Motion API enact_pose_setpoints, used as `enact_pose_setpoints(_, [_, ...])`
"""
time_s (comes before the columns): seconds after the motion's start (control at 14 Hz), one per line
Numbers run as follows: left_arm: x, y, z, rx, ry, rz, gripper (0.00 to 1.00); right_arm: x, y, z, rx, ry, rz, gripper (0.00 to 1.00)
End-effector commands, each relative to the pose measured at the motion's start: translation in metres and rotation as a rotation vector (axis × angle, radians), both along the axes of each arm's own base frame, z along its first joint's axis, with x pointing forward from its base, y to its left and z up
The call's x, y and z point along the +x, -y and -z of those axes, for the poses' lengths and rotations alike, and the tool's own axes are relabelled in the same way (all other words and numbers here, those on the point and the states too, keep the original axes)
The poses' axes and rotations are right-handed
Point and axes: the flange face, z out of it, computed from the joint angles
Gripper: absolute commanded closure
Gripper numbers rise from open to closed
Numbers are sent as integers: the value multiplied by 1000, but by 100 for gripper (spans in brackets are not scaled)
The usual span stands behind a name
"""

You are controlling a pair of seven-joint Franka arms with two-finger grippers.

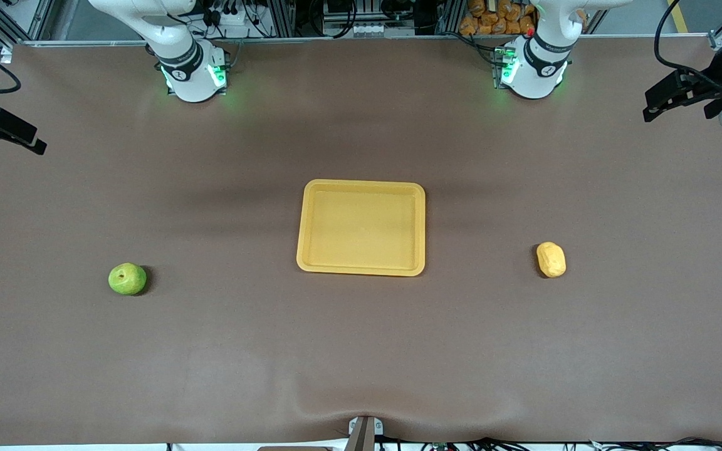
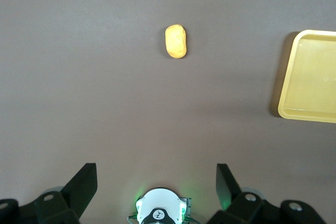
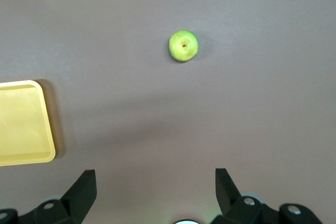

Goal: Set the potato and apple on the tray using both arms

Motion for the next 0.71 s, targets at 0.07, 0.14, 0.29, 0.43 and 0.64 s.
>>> enact_pose_setpoints(0.07, [-2,-5,-2,-20,-8,7,0,-10,-4,-4,-22,-12,-21,0])
enact_pose_setpoints(0.14, [-2,-5,-3,-21,-4,7,0,-10,-5,-4,-22,-12,-23,0])
enact_pose_setpoints(0.29, [2,-5,-6,-14,2,6,0,-11,-9,-3,-22,-21,-31,0])
enact_pose_setpoints(0.43, [6,-8,1,-20,-12,1,0,-11,-7,-2,-20,-30,-27,0])
enact_pose_setpoints(0.64, [6,-6,3,-20,-15,4,0,-12,-1,7,-18,-63,-6,0])
